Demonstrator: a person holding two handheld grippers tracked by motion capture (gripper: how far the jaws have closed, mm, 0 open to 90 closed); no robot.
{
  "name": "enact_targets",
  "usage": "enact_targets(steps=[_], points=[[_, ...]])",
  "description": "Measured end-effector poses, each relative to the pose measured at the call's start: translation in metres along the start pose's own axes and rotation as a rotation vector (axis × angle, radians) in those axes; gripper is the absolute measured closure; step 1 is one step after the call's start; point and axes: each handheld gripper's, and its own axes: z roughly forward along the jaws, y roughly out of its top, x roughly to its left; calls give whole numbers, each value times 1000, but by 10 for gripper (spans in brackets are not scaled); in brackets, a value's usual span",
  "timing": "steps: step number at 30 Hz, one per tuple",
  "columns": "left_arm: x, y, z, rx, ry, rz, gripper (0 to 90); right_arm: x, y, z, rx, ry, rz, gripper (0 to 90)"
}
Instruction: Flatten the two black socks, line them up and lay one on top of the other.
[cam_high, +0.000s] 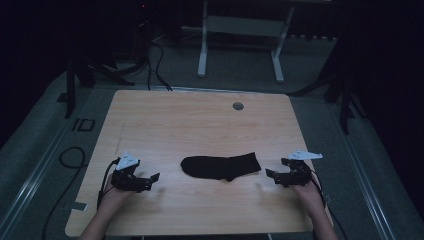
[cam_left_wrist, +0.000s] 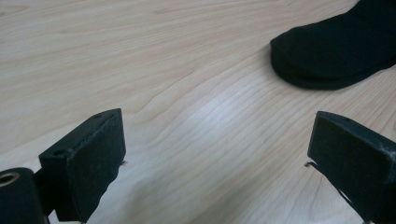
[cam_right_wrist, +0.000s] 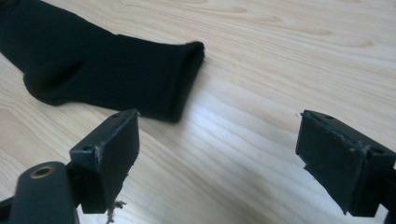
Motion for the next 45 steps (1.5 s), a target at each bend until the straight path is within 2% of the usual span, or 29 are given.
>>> enact_targets(steps=[3, 4, 8, 12, 14, 21, 26, 31, 37, 38, 40, 42, 45], points=[[2, -2, -3, 1, -2, -1, 45, -2, -4, -3, 3, -3, 15, 134], [5, -9, -11, -3, 7, -18, 45, -5, -9, -8, 7, -9, 28, 135], [6, -14, -17, -12, 11, -21, 46, -8, -15, -14, 6, -16, 47, 135], [8, -21, -22, 24, 11, -27, 46, -13, -26, -25, 2, -31, 82, 137], [9, -24, -26, 25, 17, -32, 46, -13, -29, -30, 0, -31, 89, 137], [13, -33, -40, -2, 35, -64, 54, -17, -37, -45, -27, -51, 127, 137], [16, -41, -48, -14, 53, -91, 54, -17, -42, -49, -30, -76, 149, 138], [17, -44, -56, -68, 71, -127, 54, -15, -47, -51, -31, -100, 169, 138], [21, -47, -62, -84, 127, -152, 54, -13, -49, -46, -38, -129, 159, 138], [21, -47, -62, -84, 127, -152, 54, -13, -49, -46, -38, -129, 159, 138], [20, -48, -62, -85, 134, -154, 54, -11, -50, -44, -43, -163, 146, 138], [19, -47, -63, -105, 153, -151, 54, -11, -52, -44, -65, -180, 159, 138], [19, -47, -64, -115, 149, -142, 54, -10, -52, -46, -79, -206, 151, 138]])
